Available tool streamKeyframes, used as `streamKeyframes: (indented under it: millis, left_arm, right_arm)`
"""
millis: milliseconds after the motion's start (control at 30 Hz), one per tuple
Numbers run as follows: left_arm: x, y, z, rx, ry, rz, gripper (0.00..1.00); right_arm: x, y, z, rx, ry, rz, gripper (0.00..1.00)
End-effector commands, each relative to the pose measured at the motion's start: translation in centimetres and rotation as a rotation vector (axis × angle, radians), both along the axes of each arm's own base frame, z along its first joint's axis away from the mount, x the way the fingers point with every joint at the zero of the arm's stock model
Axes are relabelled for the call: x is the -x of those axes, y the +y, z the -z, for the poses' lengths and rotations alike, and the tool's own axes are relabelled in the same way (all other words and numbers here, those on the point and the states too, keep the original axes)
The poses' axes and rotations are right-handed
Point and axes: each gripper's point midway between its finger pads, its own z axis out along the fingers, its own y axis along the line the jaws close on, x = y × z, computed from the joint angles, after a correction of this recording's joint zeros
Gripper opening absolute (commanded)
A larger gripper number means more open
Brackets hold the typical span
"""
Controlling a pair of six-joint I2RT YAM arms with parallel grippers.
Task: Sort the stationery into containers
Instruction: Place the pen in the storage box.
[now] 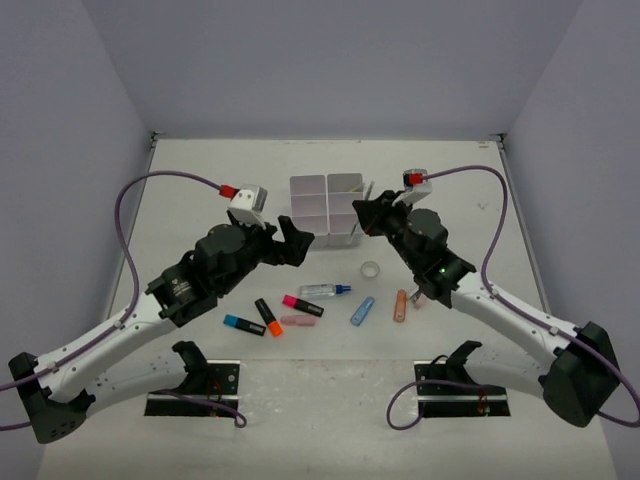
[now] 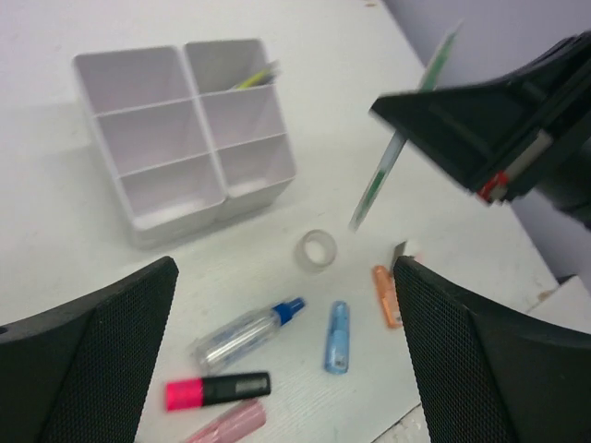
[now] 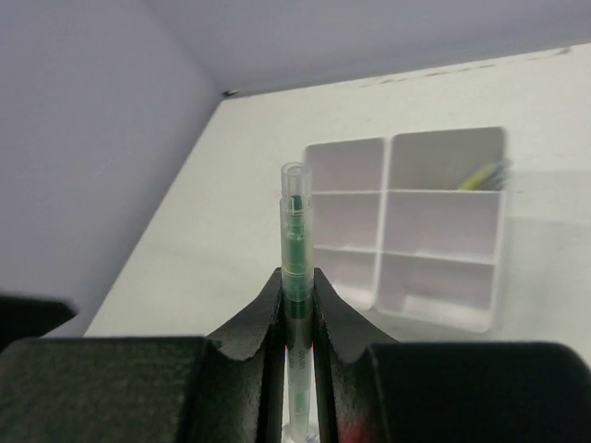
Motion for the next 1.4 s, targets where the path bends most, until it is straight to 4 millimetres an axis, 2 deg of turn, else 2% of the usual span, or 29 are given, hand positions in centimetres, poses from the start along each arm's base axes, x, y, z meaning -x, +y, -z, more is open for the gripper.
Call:
streamKeyframes:
  millis: [0, 67, 100, 133, 200, 367, 433, 467, 600, 700, 867, 967, 1067, 1133, 1167, 1367]
  left_arm:
    - [1.2, 6.5, 3.7, -0.133, 0.105, -0.204, 1.00]
    - [1.8, 6.8, 3.3, -0.118, 0.085, -0.182, 1.00]
    - [2.2, 7.1, 3.2, -0.118, 0.069, -0.167, 1.00]
    - [2.5, 7.4, 3.2, -0.120, 0.062, -0.162, 1.00]
    - [2.6, 8.0, 3.5, -0.130, 0.058, -0.175, 1.00]
    - [2.9, 8.4, 4.1, -0.144, 0.071, -0.179, 1.00]
    - [3.0, 8.4, 4.0, -0.146, 0.072, -0.174, 1.00]
    - [3.0, 8.4, 4.0, -0.146, 0.071, -0.174, 1.00]
    - [3.0, 8.4, 3.8, -0.143, 0.065, -0.171, 1.00]
    - [3.0, 8.6, 3.8, -0.141, 0.063, -0.181, 1.00]
    - [2.9, 8.6, 3.4, -0.128, 0.052, -0.183, 1.00]
    - [2.9, 8.6, 3.4, -0.129, 0.052, -0.184, 1.00]
    - [2.8, 8.4, 3.3, -0.131, 0.056, -0.180, 1.00]
    - [2.8, 8.4, 3.2, -0.132, 0.055, -0.182, 1.00]
    - [2.8, 8.5, 3.3, -0.135, 0.054, -0.184, 1.00]
    - [2.8, 8.6, 3.4, -0.141, 0.053, -0.190, 1.00]
  right_arm:
    - [-8.1, -3.5, -4.7, -0.117, -0.160, 0.325, 0.00]
    - [-10.5, -3.5, -4.9, -0.124, -0.188, 0.378, 0.00]
    - [-12.8, -3.0, -4.4, -0.111, -0.200, 0.404, 0.00]
    - [-13.7, -2.9, -4.9, -0.106, -0.236, 0.415, 0.00]
    - [-15.1, -2.8, -5.5, -0.101, -0.291, 0.448, 0.00]
    - [-18.7, -1.8, -4.6, -0.024, -0.330, 0.499, 0.00]
    - [-19.8, -1.3, -2.7, 0.021, -0.313, 0.499, 0.00]
    - [-20.0, -1.1, -2.5, 0.024, -0.315, 0.500, 0.00]
    - [-20.6, -0.4, -0.4, 0.030, -0.296, 0.478, 0.00]
    - [-19.9, -0.4, 1.4, 0.007, -0.273, 0.461, 0.01]
    - [-19.3, -0.5, 3.2, 0.022, -0.247, 0.448, 0.09]
    - [-19.0, -1.0, 3.2, 0.033, -0.248, 0.462, 0.12]
    - [-19.0, -0.9, 3.5, 0.065, -0.249, 0.453, 0.21]
    - [-19.0, -0.8, 3.7, 0.083, -0.247, 0.442, 0.33]
    - [-19.1, -0.7, 3.7, 0.087, -0.246, 0.436, 0.46]
    - [-18.9, -0.1, 3.4, 0.104, -0.249, 0.400, 0.54]
